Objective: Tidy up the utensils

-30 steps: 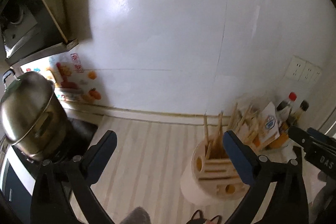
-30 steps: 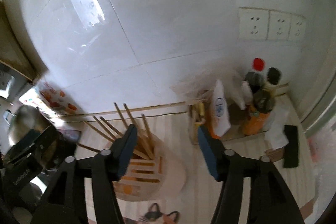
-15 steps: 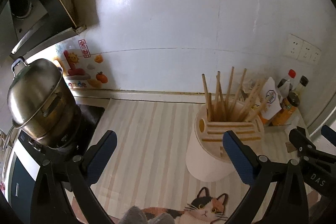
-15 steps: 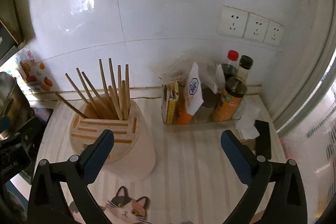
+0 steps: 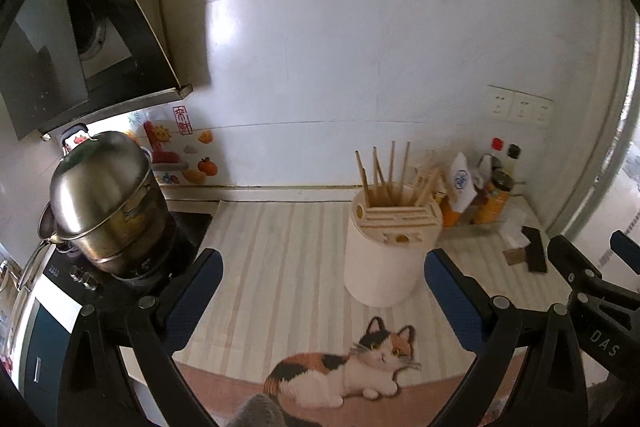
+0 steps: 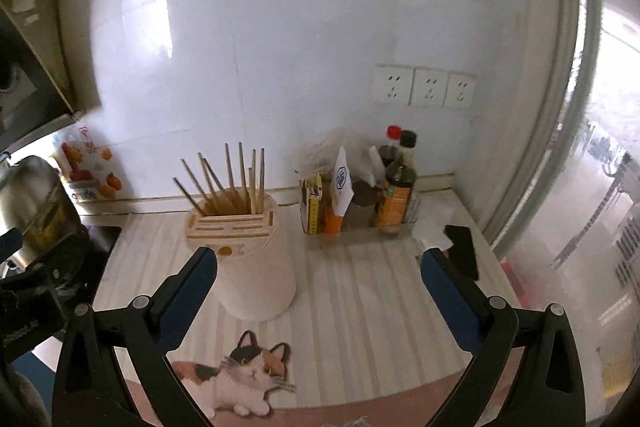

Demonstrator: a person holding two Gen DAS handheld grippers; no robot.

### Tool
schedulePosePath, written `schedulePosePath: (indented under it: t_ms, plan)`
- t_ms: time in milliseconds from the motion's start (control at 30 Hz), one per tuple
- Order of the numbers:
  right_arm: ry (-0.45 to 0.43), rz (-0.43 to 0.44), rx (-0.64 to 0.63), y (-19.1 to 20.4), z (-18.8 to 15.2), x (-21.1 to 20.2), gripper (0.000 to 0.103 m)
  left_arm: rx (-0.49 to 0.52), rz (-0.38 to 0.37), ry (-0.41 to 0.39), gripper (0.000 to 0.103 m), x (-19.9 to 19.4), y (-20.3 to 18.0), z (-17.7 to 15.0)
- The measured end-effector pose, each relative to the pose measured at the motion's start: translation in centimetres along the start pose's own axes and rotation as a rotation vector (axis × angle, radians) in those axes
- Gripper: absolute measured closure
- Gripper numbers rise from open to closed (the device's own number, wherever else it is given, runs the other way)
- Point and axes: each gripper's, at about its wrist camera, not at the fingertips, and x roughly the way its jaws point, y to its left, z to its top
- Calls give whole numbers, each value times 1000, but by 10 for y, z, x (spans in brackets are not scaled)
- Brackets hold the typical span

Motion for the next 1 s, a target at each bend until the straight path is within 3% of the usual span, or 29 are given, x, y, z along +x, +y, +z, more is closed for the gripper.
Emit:
schedulePosePath:
  t_ms: [367, 567, 1000]
  plan:
    - [-87, -13, 16, -9, -21, -103, 0, 6, -5, -51, 0, -64, -3, -16]
    - [-105, 2, 10, -17, -20, -116, 0, -9, 17, -36, 0, -70, -6, -18]
    - [-39, 33, -12, -25, -7, -100, 0, -26, 51, 26, 0, -61, -13, -17]
